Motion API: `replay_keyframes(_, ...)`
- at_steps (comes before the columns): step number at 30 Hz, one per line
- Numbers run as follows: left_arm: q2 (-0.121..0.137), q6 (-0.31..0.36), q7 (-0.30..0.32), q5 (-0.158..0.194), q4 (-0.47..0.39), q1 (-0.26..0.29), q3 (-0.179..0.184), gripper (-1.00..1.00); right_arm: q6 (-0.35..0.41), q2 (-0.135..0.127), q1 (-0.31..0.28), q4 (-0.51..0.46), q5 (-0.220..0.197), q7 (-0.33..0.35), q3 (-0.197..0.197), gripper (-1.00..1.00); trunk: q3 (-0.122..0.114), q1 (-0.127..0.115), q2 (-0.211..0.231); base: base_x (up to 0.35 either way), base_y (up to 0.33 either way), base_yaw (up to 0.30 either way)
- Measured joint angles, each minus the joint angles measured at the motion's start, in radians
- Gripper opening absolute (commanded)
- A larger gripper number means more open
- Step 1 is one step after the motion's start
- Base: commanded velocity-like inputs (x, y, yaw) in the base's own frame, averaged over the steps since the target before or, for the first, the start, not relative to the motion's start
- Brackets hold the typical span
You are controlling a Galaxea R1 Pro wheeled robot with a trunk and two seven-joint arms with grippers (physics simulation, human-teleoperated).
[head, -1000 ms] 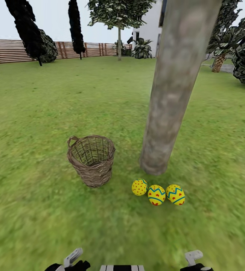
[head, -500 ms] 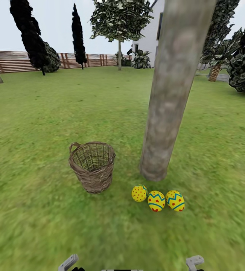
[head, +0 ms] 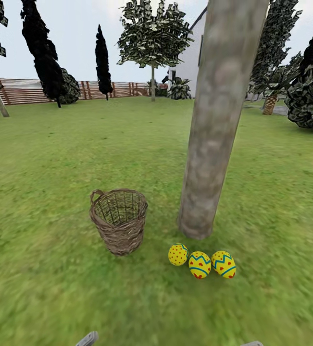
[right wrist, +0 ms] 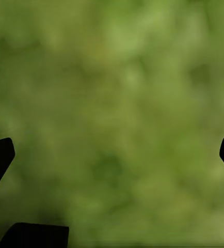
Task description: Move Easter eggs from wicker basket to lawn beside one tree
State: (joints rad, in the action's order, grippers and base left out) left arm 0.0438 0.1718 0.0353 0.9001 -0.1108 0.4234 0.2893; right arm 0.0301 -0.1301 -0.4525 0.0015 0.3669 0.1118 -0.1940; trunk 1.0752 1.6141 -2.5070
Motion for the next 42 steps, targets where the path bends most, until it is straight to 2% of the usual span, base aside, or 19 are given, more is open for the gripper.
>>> replay_keyframes(6, -0.006, 0.0, 0.0, -0.001, 0.03, 0.0, 0.001, 1.0, 0.001, 0.0, 0.008, 0.006, 0.001, 0.0, 0.0, 1.0, -0.023, -0.003, 0.001, 0.0, 0.0, 0.0)
replay_keyframes(8, -0.008, 0.0, 0.0, -0.001, 0.033, -0.004, 0.015, 1.0, 0.001, 0.0, 0.017, 0.01, 0.005, 0.001, 0.0, 1.0, -0.031, -0.004, 0.002, 0.0, 0.0, 0.0)
replay_keyframes(11, -0.01, -0.001, 0.0, 0.0, 0.033, -0.012, 0.055, 1.0, 0.0, 0.0, 0.025, 0.013, 0.006, 0.001, 0.0, 1.0, -0.043, -0.005, 0.003, 0.0, 0.0, 0.0)
replay_keyframes(13, -0.01, -0.001, 0.0, 0.001, 0.034, -0.015, 0.064, 1.0, 0.001, 0.0, 0.027, 0.014, 0.005, 0.001, 0.0, 1.0, -0.05, -0.006, 0.003, 0.0, 0.0, 0.0)
replay_keyframes(31, -0.017, -0.001, 0.0, 0.002, 0.056, -0.042, 0.069, 1.0, 0.0, 0.001, 0.048, 0.009, 0.001, 0.002, 0.0, 1.0, -0.12, -0.014, 0.007, 0.0, 0.0, 0.0)
replay_keyframes(42, -0.016, -0.001, 0.0, 0.002, 0.057, -0.042, 0.069, 1.0, 0.0, 0.0, 0.048, 0.003, -0.001, 0.003, -0.003, 1.0, -0.144, -0.056, 0.084, 0.0, 0.0, 0.0)
